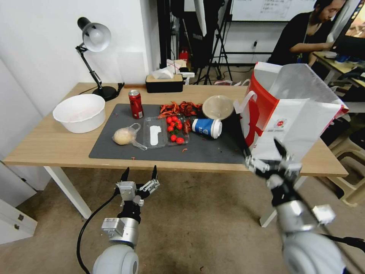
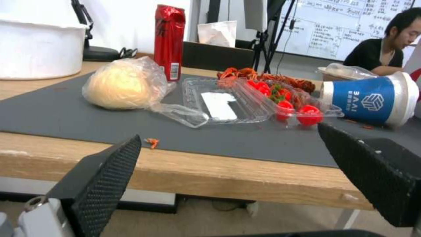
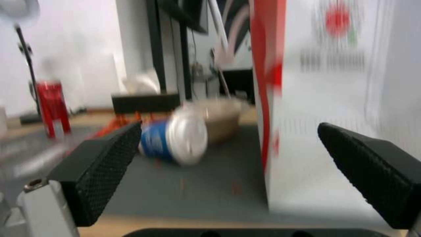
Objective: Pick up the trash from the table and place it into the takeout bag.
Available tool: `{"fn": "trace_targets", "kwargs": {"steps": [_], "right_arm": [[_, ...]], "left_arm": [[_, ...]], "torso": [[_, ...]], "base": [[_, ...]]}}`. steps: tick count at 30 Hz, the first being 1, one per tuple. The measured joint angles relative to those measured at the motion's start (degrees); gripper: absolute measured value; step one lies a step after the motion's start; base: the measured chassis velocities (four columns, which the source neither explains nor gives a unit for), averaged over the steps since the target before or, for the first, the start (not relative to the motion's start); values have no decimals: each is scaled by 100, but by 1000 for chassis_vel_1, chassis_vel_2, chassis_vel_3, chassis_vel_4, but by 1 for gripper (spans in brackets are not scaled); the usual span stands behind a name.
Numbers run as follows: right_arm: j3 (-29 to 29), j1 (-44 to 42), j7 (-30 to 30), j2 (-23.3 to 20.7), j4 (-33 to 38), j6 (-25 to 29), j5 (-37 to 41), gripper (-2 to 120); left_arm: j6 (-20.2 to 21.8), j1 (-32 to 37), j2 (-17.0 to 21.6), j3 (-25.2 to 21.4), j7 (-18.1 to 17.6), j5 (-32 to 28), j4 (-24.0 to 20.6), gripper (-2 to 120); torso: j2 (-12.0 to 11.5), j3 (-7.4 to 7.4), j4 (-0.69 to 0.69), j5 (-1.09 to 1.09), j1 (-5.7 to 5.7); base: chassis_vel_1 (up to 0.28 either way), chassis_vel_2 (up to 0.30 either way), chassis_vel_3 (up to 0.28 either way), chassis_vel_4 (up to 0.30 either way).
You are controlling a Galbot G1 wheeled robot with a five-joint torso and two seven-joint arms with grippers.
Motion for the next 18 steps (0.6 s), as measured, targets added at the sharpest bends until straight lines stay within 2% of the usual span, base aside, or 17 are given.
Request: {"fn": "trace_targets", "kwargs": {"steps": [8,18], "right_arm": [[-357,-107,36,199,-522,594,-220,100],[-422,18,31,207,-493,492,-171,100]], "left_arm": [[0,5,4,-5,4,-1,10,100],[-10,6,3,-18,6,-1,26,100]], "torso": [[-1,0,1,0,2],[-1,0,1,-1,2]], "base": [[0,0,0,0],[0,0,0,0]]}}
